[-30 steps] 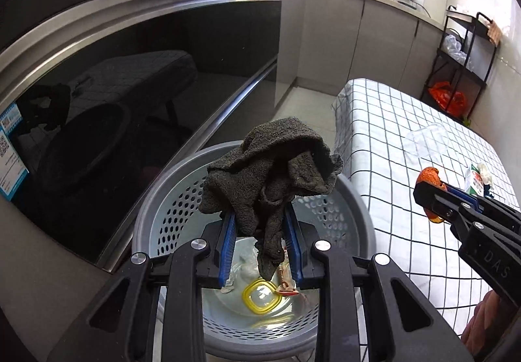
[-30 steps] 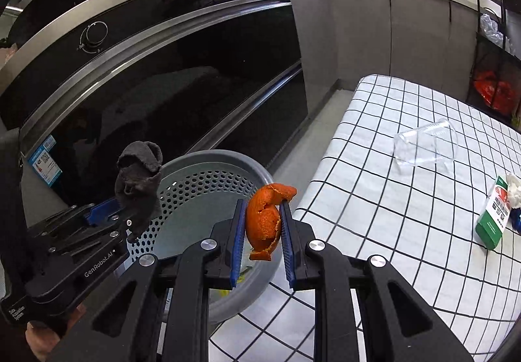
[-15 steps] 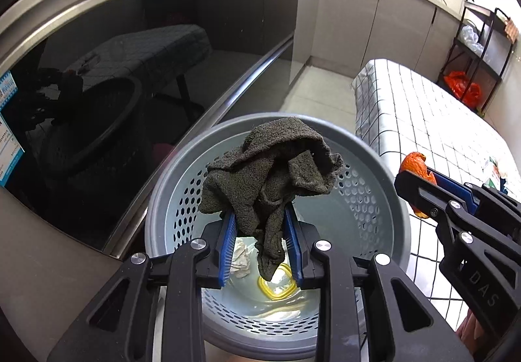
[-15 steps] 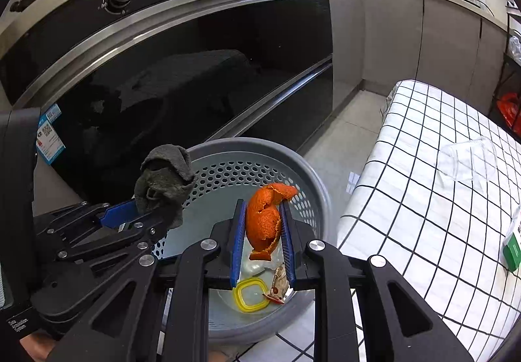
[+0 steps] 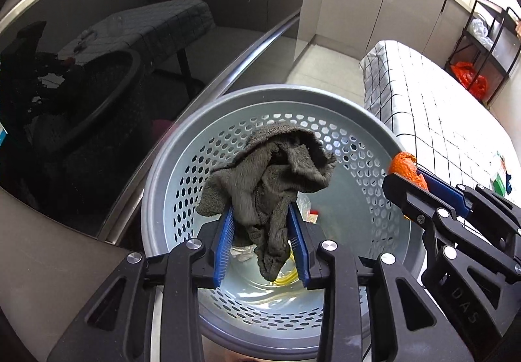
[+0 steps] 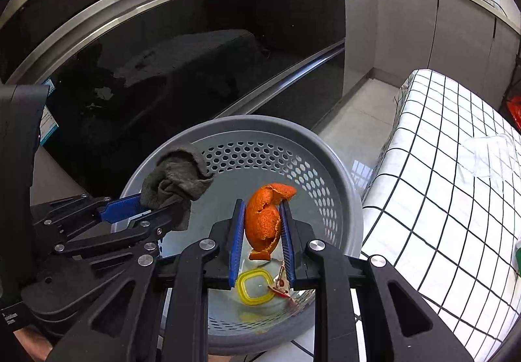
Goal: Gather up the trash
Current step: 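Carry peel and cloth over the wastebasket and open both tools, then move both tools back to the table toward the carton and glove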
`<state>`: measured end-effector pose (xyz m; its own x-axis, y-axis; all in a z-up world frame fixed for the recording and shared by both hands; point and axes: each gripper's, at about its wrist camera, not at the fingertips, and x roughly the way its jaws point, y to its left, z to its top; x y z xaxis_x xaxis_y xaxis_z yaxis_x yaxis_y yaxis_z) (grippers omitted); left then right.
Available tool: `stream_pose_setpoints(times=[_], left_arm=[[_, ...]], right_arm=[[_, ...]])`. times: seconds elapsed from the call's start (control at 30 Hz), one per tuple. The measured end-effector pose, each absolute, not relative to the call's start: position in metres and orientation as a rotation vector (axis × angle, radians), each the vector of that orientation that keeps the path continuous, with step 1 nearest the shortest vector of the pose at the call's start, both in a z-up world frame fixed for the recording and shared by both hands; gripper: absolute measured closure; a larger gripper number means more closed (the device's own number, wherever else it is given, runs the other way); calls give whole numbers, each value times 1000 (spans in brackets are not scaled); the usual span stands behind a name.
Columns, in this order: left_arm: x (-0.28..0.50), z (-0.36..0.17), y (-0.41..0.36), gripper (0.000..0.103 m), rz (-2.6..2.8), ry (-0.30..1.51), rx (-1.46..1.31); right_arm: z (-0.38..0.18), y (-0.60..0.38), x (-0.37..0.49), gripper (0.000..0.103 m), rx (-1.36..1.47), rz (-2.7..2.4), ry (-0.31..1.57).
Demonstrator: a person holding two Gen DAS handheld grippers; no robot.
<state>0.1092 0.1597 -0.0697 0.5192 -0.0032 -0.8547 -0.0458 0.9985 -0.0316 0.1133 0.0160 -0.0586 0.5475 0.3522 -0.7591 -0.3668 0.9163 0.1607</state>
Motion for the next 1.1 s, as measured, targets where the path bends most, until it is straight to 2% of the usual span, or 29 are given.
stream_pose_setpoints(times=[0.2, 0.27, 0.3, 0.33, 0.43, 1.1], left_arm=[[111, -73, 163, 69, 35, 1038, -55], [111, -73, 165, 66, 39, 1034, -54], [111, -73, 165, 60, 41, 1034, -54], [110, -73, 166, 58, 45, 1033, -55], [110, -72, 168, 52, 49, 1031, -65], [101, -61, 165, 44, 67, 987, -54]], right_arm=[[-59, 18, 112, 81, -16, 433, 895], [-58, 19, 111, 74, -13, 432, 893], [-57, 18, 111, 63, -10, 432, 889], [-56, 17, 111, 56, -6, 430, 881], [-55, 15, 109, 52, -1, 420, 866], [-49, -4, 95, 51, 19, 370, 848]])
